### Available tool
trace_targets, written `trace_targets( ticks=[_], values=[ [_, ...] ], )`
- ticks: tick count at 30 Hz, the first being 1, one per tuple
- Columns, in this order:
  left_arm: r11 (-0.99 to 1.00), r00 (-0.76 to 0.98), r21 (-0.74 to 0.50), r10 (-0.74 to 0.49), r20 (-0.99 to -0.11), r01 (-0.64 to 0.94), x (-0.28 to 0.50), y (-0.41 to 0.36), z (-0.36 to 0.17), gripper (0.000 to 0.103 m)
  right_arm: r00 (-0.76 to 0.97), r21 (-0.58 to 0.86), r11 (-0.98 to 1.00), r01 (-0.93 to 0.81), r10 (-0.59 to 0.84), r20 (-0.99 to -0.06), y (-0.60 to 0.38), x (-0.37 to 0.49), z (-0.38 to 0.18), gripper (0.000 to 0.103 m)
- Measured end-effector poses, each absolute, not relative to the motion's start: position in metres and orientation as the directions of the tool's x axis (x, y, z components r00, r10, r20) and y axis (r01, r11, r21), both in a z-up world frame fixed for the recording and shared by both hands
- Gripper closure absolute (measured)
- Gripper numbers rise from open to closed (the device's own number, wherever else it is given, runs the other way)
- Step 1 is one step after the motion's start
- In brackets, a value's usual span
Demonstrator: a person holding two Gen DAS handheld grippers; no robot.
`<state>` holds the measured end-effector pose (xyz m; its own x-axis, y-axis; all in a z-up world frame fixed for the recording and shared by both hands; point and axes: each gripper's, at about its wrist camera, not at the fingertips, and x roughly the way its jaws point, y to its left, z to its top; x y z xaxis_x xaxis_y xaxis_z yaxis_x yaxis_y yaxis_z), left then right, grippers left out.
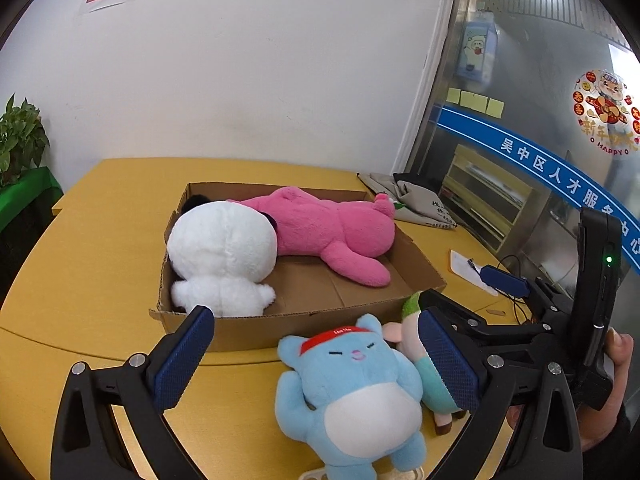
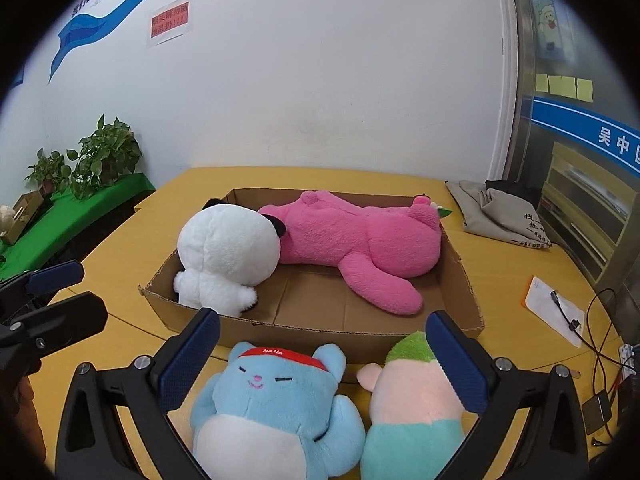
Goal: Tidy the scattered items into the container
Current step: 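Move both grippers toward the blue cat plush with red headband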
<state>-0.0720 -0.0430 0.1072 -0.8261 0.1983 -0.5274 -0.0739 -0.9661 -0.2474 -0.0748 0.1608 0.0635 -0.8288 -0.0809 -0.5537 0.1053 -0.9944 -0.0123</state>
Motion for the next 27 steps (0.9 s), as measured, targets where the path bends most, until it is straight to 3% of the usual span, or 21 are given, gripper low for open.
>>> trace_targets(
  ticks=[27],
  values=[
    [-0.961, -0.802, -0.261, 0.225, -0.553, -0.090, -0.069, -0.021, 0.095, 0.000, -0.816, -0.011, -0.996, 0.084, -0.063, -0.574, 0.184, -0.062, 0.053, 0.000]
  ],
)
